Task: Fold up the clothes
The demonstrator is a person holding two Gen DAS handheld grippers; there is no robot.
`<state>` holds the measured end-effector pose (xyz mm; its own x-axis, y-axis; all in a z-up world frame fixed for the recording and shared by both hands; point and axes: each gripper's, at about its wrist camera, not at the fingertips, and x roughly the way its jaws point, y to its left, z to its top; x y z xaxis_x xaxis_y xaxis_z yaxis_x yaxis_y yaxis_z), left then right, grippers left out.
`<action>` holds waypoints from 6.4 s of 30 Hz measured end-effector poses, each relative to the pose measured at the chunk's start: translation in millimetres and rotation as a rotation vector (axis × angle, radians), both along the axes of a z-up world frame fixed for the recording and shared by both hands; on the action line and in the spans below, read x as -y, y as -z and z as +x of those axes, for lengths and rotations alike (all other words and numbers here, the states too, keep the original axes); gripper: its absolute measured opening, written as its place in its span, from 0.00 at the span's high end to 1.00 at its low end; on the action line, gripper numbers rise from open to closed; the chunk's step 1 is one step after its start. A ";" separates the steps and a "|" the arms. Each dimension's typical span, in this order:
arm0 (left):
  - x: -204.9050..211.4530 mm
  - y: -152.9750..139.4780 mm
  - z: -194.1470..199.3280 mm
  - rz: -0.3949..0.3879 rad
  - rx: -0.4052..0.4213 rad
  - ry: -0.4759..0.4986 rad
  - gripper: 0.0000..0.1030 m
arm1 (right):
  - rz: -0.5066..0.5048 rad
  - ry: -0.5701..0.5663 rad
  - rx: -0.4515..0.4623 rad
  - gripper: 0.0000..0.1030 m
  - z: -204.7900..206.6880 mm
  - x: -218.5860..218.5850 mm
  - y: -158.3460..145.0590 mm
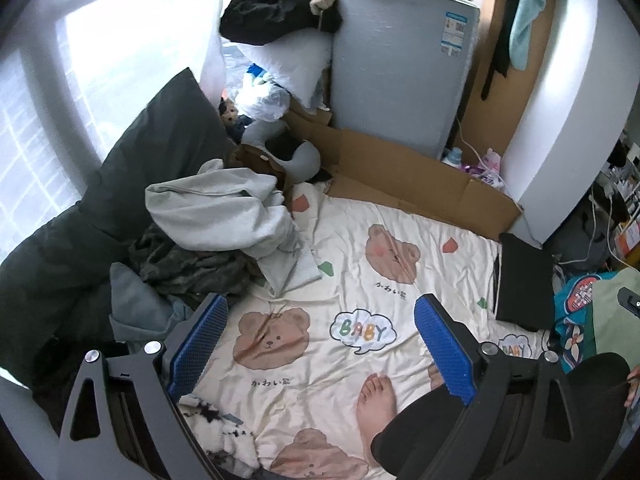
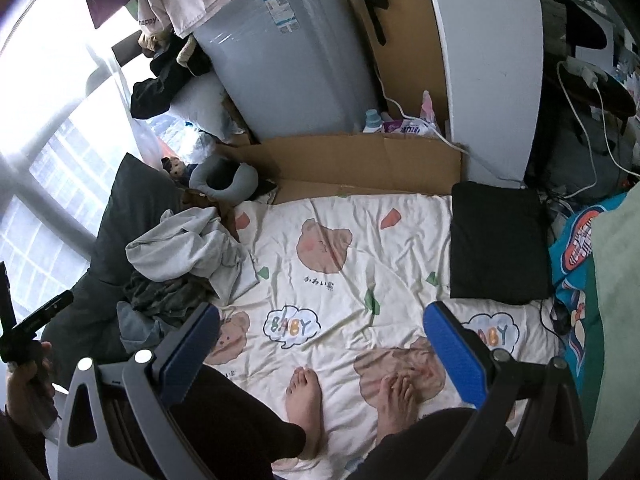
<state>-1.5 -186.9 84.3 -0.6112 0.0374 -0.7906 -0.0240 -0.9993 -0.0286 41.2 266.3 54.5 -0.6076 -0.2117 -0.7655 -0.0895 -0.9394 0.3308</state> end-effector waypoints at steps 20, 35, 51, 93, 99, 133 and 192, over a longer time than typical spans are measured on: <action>63.0 -7.8 -6.3 0.043 -0.051 -0.170 0.08 | 0.040 -0.082 -0.051 0.00 -48.8 11.3 -5.7; 94.3 19.4 -66.6 0.089 -0.055 -0.210 0.08 | 0.102 -0.217 -0.051 0.00 -108.4 49.7 13.5; 146.2 93.9 -150.3 0.106 -0.069 -0.325 0.08 | 0.129 -0.352 -0.006 0.01 -194.3 66.9 60.6; 122.9 364.0 -306.2 -0.011 0.098 -0.246 0.08 | 0.067 -0.448 0.148 0.05 -288.2 50.7 327.3; 119.9 395.4 -327.0 -0.110 0.163 -0.198 0.08 | 0.057 -0.464 0.165 0.05 -280.6 55.7 351.1; 136.5 334.1 -245.2 -0.033 0.079 -0.182 0.83 | 0.015 -0.450 0.184 0.05 -257.9 45.0 374.7; 188.4 344.4 -115.3 -0.113 0.265 -0.281 0.38 | 0.030 -0.518 0.254 0.05 -247.4 64.8 394.6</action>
<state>-116.8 -375.3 -260.1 -0.3597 -0.1983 -0.9118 0.2446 -0.9630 0.1129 -206.2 201.5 -340.1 -0.2265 -0.4086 -0.8842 0.3114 -0.8905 0.3318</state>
